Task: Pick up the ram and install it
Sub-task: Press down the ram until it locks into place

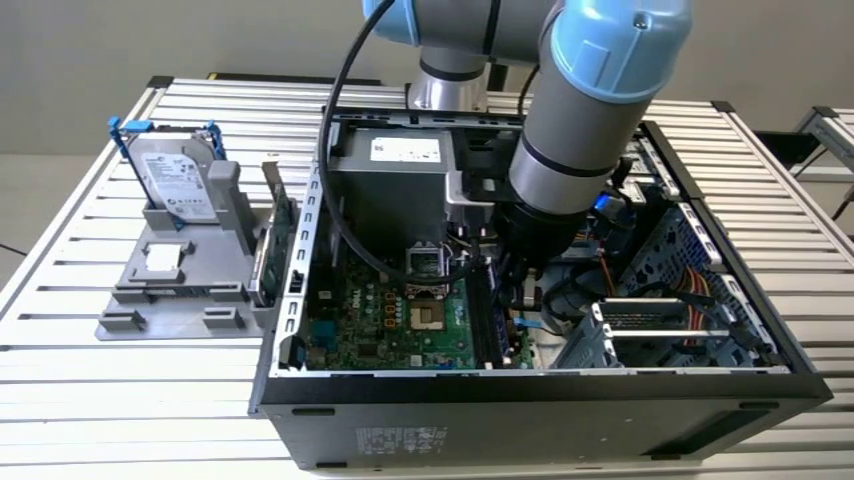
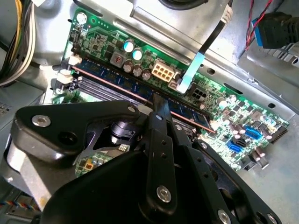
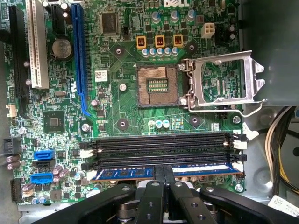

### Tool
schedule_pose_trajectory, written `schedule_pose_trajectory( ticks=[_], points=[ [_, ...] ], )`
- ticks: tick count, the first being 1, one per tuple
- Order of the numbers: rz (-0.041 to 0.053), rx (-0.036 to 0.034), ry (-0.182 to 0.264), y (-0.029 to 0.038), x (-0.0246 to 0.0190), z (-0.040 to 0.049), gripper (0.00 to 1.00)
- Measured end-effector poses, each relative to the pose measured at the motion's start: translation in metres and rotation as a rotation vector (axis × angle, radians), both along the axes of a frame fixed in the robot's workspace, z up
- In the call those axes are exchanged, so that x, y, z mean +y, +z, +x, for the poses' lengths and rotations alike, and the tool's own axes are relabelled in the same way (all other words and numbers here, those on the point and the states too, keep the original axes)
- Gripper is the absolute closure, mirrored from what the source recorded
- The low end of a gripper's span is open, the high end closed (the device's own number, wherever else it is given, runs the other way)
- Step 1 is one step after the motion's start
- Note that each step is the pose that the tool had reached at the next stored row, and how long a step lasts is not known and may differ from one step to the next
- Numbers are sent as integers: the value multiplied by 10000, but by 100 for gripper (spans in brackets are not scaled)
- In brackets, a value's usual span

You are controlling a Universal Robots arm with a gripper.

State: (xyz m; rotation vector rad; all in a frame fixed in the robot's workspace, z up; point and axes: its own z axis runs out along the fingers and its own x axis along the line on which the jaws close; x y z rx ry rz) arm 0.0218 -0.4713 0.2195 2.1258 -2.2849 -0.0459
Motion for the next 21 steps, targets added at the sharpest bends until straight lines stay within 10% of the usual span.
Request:
schedule_pose_trajectory(
  ticks=[7,21],
  points=[
    [-3,8,1,219,-1,0,100],
    [-3,21,1,406,-1,0,100]
  ],
)
